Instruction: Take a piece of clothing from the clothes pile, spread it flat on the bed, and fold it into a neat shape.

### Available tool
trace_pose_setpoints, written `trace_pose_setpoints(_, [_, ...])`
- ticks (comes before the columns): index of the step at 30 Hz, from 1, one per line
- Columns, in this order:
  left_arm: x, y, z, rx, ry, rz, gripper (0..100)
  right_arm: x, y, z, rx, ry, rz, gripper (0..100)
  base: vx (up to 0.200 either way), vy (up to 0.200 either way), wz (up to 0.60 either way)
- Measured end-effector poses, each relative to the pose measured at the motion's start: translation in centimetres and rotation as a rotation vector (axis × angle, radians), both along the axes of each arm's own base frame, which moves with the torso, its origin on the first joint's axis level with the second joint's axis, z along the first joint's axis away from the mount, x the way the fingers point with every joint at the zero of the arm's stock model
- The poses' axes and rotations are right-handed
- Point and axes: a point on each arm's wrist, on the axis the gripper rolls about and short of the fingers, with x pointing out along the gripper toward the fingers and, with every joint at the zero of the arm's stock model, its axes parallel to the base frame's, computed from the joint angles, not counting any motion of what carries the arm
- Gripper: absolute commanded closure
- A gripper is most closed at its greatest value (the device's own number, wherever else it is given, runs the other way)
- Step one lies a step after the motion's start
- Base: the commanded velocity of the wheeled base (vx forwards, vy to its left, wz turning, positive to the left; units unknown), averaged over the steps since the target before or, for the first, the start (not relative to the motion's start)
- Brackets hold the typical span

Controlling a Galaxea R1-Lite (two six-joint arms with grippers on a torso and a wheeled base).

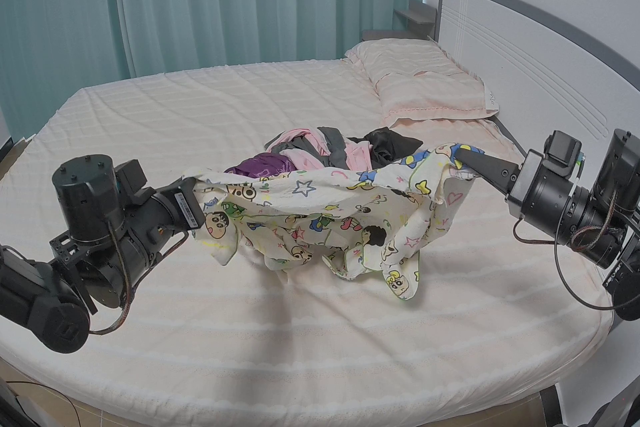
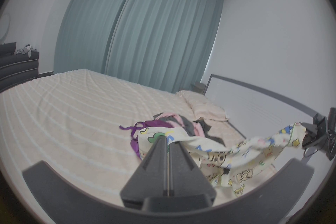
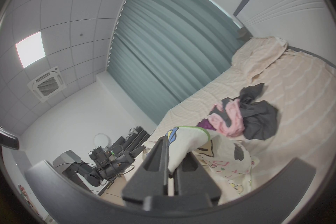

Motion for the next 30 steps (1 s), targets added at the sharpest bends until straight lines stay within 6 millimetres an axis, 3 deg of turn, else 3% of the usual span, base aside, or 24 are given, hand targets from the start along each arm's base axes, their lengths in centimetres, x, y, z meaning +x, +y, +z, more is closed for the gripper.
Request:
trace_pose_setpoints(8, [-1.8,-3.1,3.3,-0.074,-0.111,-0.086,100,-0.8,3.2,3.1,0.044,-0.076,0.116,100,0.000,0.000,0.00])
trace_pose_setpoints(12, [-2.4,-4.1,5.2,-0.115,-0.166,-0.088,100,-0.9,3.7,4.3,0.066,-0.110,0.135,100,0.000,0.000,0.00])
trace_pose_setpoints(15, [-2.9,-4.3,5.4,-0.140,-0.168,-0.102,100,-1.0,3.8,4.2,0.069,-0.106,0.140,100,0.000,0.000,0.00])
trace_pose_setpoints(19, [-3.6,-4.3,4.2,-0.203,-0.112,-0.113,100,-1.2,3.7,2.0,0.033,-0.034,0.144,100,0.000,0.000,0.00])
trace_pose_setpoints(24, [-4.2,-4.6,0.8,-0.221,0.016,-0.122,100,-1.3,3.7,-1.3,-0.009,0.049,0.145,100,0.000,0.000,0.00])
trace_pose_setpoints(30, [-5.2,-4.9,-1.6,-0.202,0.100,-0.137,100,-1.8,3.6,-3.3,-0.002,0.106,0.154,100,0.000,0.000,0.00])
